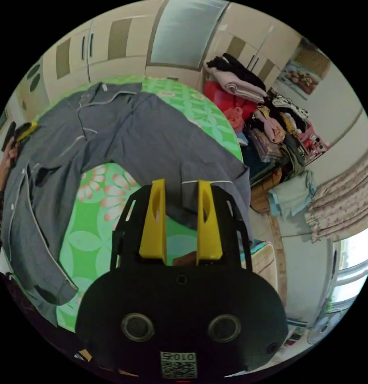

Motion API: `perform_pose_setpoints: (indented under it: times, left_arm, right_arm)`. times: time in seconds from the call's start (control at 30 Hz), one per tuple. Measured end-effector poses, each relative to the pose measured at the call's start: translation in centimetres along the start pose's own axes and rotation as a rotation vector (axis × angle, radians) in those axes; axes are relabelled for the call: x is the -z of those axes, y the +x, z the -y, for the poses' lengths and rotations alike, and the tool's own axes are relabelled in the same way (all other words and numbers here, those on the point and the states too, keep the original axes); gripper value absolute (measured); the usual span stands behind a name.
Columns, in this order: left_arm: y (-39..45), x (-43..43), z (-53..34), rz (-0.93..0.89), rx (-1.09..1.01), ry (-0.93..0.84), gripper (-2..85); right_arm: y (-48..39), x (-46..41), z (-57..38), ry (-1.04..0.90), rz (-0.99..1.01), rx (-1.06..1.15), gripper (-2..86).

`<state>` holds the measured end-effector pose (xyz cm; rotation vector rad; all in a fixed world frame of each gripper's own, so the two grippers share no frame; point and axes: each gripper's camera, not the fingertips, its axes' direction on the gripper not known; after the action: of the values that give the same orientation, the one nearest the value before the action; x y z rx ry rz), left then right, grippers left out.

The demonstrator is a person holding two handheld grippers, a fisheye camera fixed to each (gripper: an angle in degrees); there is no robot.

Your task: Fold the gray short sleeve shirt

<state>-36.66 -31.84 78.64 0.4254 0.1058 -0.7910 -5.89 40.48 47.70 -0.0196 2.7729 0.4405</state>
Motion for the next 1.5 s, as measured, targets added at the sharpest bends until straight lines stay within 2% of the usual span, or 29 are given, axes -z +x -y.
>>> perform_pose_setpoints:
  times: [0.17, 0.27, 0.43, 0.5, 0.53, 0.6, 0.7, 0.87, 1.03, 1.2, 1.3, 1.33, 1.4, 1.5]
  left_arm:
    - [-0.9, 0.4, 0.6, -0.089, 0.043, 0.016, -0.2]
    - [-0.9, 0.6, 0.8, -0.113, 0.051, 0.036, -0.2]
    - [0.3, 0.3, 1.1, -0.08, 0.027, 0.031, -0.2]
    - [0.9, 0.1, 1.2, -0.062, 0.014, 0.028, -0.2]
    - [1.4, -0.1, 1.2, -0.049, 0.007, 0.027, -0.2]
    - [2.0, -0.3, 1.2, -0.033, -0.005, 0.026, -0.2]
    - [3.1, -0.7, 1.2, -0.008, -0.019, 0.027, -0.1]
    - [5.2, -1.6, 1.1, 0.013, -0.046, 0.009, -0.1]
    - [6.9, -2.3, 0.8, -0.003, -0.052, 0.003, -0.1]
    - [9.7, -2.7, 0.1, -0.059, -0.154, 0.03, -0.1]
    - [15.9, -3.2, -0.8, -0.023, -0.333, -0.02, 0.1]
    - [20.1, -3.2, -1.5, 0.01, -0.461, -0.033, 0.2]
    - [26.0, -3.5, -3.6, 0.076, -0.64, -0.038, 0.6]
    - [33.6, -8.1, -8.3, 0.109, -0.861, -0.166, 2.3]
  right_arm:
    - [0.1, 0.4, 0.4, 0.008, -0.065, -0.057, 3.4]
    - [3.6, 3.6, -1.8, 0.144, -0.043, -0.222, 2.2]
    - [16.5, 7.9, -11.1, 0.333, -0.016, -0.73, 2.3]
    - [20.6, 7.2, -14.0, 0.247, -0.068, -0.861, 3.1]
    - [23.0, 6.1, -15.9, 0.155, -0.012, -0.939, 3.4]
    - [24.3, 5.2, -18.9, 0.123, 0.049, -1.001, 3.6]
    - [23.1, 4.7, -22.5, 0.179, 0.044, -0.96, 3.1]
    - [19.6, 2.6, -23.9, 0.161, 0.191, -0.821, 3.0]
    - [12.8, 5.2, -21.3, 0.302, 0.489, -0.527, 3.9]
    - [2.9, 7.8, -15.7, 0.272, 0.776, -0.173, 6.4]
    - [-3.7, 8.5, -13.7, 0.242, 0.888, -0.05, 7.1]
    - [-5.7, 8.4, -13.4, 0.231, 0.944, -0.019, 7.5]
    - [-7.8, 7.9, -13.0, 0.22, 1.007, -0.001, 8.4]
    - [-9.5, 6.4, -12.7, 0.209, 1.098, -0.057, 9.0]
